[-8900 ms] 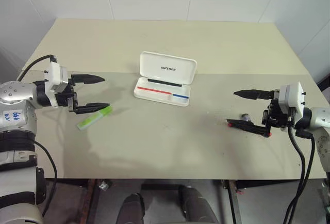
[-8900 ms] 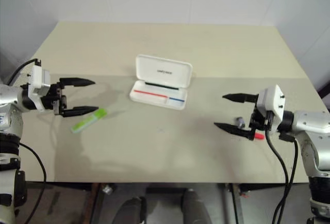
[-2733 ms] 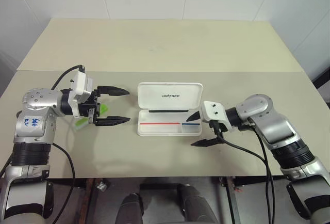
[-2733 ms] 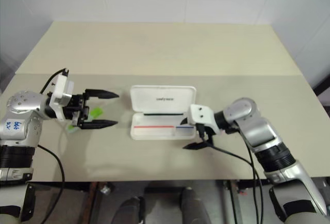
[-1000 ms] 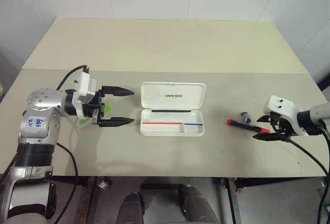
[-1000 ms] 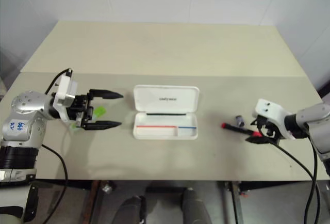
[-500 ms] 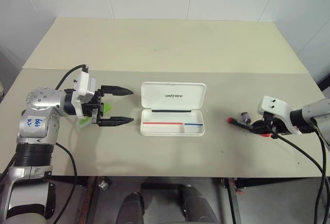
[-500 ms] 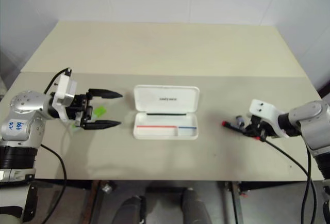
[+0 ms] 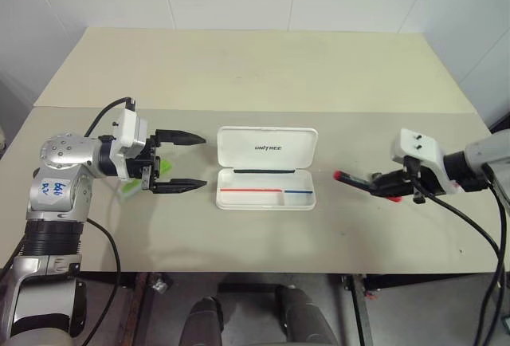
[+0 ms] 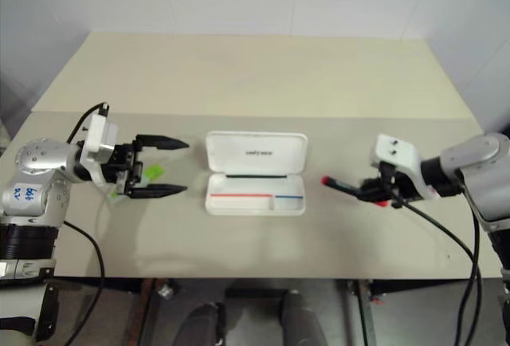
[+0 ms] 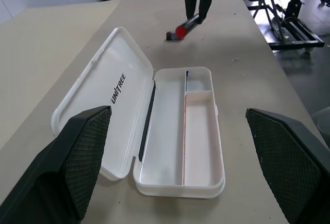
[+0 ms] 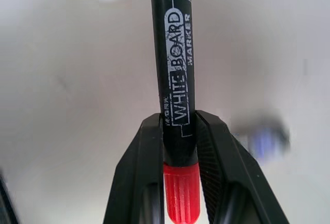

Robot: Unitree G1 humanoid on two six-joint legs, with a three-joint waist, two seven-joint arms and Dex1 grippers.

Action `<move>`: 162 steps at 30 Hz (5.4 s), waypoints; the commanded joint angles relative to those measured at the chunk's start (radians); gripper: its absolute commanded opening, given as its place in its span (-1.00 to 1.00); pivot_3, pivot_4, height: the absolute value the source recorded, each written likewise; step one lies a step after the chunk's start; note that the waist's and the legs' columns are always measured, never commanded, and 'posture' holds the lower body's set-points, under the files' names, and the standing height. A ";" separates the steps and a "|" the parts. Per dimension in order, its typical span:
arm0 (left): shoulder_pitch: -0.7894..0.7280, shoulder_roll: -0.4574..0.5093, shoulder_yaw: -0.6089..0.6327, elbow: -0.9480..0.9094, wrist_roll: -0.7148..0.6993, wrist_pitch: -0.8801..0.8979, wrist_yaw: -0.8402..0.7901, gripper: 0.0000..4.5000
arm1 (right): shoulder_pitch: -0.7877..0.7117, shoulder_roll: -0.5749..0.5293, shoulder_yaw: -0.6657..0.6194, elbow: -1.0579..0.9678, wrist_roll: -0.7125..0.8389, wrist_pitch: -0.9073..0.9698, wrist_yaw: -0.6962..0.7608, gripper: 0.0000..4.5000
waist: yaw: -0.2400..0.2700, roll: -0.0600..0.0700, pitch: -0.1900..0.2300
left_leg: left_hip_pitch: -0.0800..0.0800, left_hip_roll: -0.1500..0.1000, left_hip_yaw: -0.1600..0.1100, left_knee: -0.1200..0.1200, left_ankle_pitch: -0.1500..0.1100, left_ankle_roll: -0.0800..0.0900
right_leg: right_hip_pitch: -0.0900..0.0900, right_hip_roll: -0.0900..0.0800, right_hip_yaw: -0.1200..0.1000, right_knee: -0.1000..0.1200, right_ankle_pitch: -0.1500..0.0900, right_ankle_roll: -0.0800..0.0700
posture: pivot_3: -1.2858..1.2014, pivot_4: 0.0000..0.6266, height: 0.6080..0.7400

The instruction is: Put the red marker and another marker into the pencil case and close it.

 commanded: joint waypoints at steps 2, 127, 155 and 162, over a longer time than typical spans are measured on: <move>-0.022 -0.002 0.009 -0.002 -0.004 -0.015 0.004 1.00 | -0.048 0.040 -0.011 -0.100 0.075 0.060 -0.005 -0.76 | 0.002 0.000 0.000 | 0.000 0.000 0.000 0.000 0.000 0.000 | 0.000 0.000 0.000 0.000 0.000 0.000 | 0.03 -0.52 1.00; 0.139 0.399 -0.099 -0.214 0.297 0.493 0.218 -0.52 | -0.021 0.309 -0.219 0.066 0.280 -0.344 -0.079 1.00 | -0.016 -0.003 0.002 | -0.001 0.000 -0.001 -0.004 -0.001 0.000 | -0.001 0.000 -0.002 0.000 -0.002 -0.004 | 0.03 -0.52 1.00; -0.168 0.052 -0.368 -0.293 0.246 0.378 0.121 -0.52 | 0.332 0.316 -0.300 -0.138 0.277 -0.469 -0.207 1.00 | 0.005 -0.003 0.002 | 0.000 0.000 -0.002 0.001 -0.001 0.000 | 0.001 0.000 -0.001 0.001 -0.001 -0.001 | 0.03 -0.52 1.00; -0.217 -0.056 -0.434 -0.180 0.311 0.344 0.155 -0.52 | 0.409 0.319 -0.328 -0.207 0.284 -0.458 -0.265 1.00 | 0.002 -0.003 0.002 | 0.000 -0.001 -0.002 0.001 -0.001 0.001 | 0.002 0.001 0.000 0.001 -0.001 0.000 | 0.03 -0.52 1.00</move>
